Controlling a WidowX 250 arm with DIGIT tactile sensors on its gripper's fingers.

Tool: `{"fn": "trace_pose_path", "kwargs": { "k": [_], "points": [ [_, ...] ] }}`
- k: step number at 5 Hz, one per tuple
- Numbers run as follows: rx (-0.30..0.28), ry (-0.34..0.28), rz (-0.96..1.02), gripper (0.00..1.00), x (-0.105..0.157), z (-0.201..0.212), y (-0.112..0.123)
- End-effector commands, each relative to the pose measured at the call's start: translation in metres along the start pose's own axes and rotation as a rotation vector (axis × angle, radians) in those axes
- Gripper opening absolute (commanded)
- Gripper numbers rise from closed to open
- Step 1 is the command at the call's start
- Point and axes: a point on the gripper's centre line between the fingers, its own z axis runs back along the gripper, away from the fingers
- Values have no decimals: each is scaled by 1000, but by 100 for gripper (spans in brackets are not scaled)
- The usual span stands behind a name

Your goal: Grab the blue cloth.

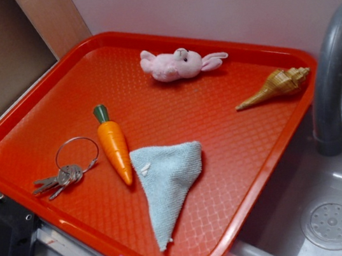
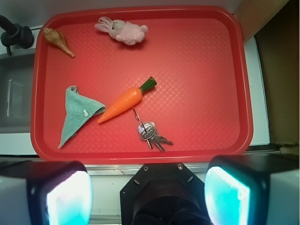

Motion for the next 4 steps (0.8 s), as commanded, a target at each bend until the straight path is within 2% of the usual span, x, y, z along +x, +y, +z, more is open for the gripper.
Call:
{"fn": "trace_pose_path", "kwargs": {
  "k": [1,2,3,4],
  "points": [
    [0,0,0,100,0,0,0],
    [-3,-107,-253,100,-3,-40,-39],
    [-134,-133,-394,100,-2,-79,-52],
    [-134,-133,-394,100,-2,-79,-52]
  ]
}}
